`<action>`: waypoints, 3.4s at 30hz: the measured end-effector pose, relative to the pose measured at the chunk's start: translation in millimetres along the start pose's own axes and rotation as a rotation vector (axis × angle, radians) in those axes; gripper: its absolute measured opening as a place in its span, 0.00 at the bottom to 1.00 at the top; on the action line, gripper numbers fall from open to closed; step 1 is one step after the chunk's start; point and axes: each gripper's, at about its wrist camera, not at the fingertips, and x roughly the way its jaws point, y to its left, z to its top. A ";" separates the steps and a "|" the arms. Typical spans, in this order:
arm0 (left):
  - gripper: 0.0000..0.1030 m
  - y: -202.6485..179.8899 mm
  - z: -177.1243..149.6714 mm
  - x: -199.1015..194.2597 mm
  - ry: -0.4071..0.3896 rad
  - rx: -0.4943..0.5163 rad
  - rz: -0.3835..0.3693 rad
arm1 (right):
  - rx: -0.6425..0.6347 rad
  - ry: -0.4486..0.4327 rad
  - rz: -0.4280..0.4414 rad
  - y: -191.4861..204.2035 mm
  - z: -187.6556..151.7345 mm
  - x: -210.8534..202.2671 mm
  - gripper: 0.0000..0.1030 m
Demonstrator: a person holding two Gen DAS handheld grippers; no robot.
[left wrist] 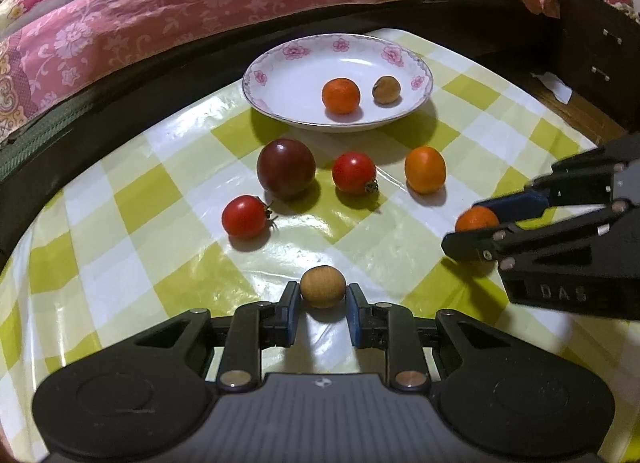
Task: Organize fruits
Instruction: 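Grasp the brown fruit with the left gripper while the right gripper grasps an orange, then carry the brown fruit and orange with both grippers over the plate, then open both grippers to release the brown fruit and orange onto the plate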
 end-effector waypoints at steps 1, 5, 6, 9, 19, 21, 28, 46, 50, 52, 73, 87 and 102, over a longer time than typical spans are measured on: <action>0.32 -0.3 0.0 -0.1 -0.002 0.002 0.000 | -0.002 0.003 -0.001 0.1 -0.5 0.8 0.24; 0.32 -0.3 -0.5 -0.3 -0.004 0.005 -0.001 | 0.002 0.012 0.001 -0.3 -0.7 2.8 0.24; 0.32 0.3 -0.1 -0.3 -0.002 0.002 -0.004 | 0.003 0.009 0.002 -0.5 0.0 2.3 0.24; 0.32 0.2 2.4 -2.8 -0.010 -0.007 -0.011 | 0.013 -0.004 0.005 -2.8 3.3 -0.1 0.24; 0.31 0.3 32.1 -8.6 -0.082 -0.017 -0.012 | 0.051 -0.064 -0.017 -19.1 20.6 -7.3 0.24; 0.31 -0.5 41.2 -9.2 -0.102 -0.015 -0.011 | 0.052 -0.076 -0.025 -21.7 24.6 -7.9 0.24; 0.32 -0.9 73.0 -4.9 -0.153 -0.012 0.003 | 0.044 -0.126 -0.044 -29.8 47.6 -5.4 0.24; 0.32 4.4 103.7 40.1 -0.140 0.014 0.043 | 0.005 -0.142 -0.083 -48.4 78.5 31.6 0.24; 0.31 4.0 104.9 46.8 -0.134 0.024 0.050 | -0.014 -0.132 -0.081 -47.8 80.6 41.0 0.24; 0.32 4.5 105.4 49.4 -0.131 0.026 0.051 | -0.017 -0.130 -0.082 -48.1 81.1 44.3 0.24; 0.32 4.2 111.3 64.5 -0.131 0.031 0.064 | -0.005 -0.140 -0.086 -57.7 86.7 59.8 0.25; 0.32 3.7 113.2 68.8 -0.134 0.026 0.078 | 0.012 -0.147 -0.088 -60.7 88.7 63.9 0.25; 0.36 5.7 118.5 60.5 -0.172 0.015 0.084 | 0.034 -0.180 -0.099 -62.6 94.6 53.2 0.30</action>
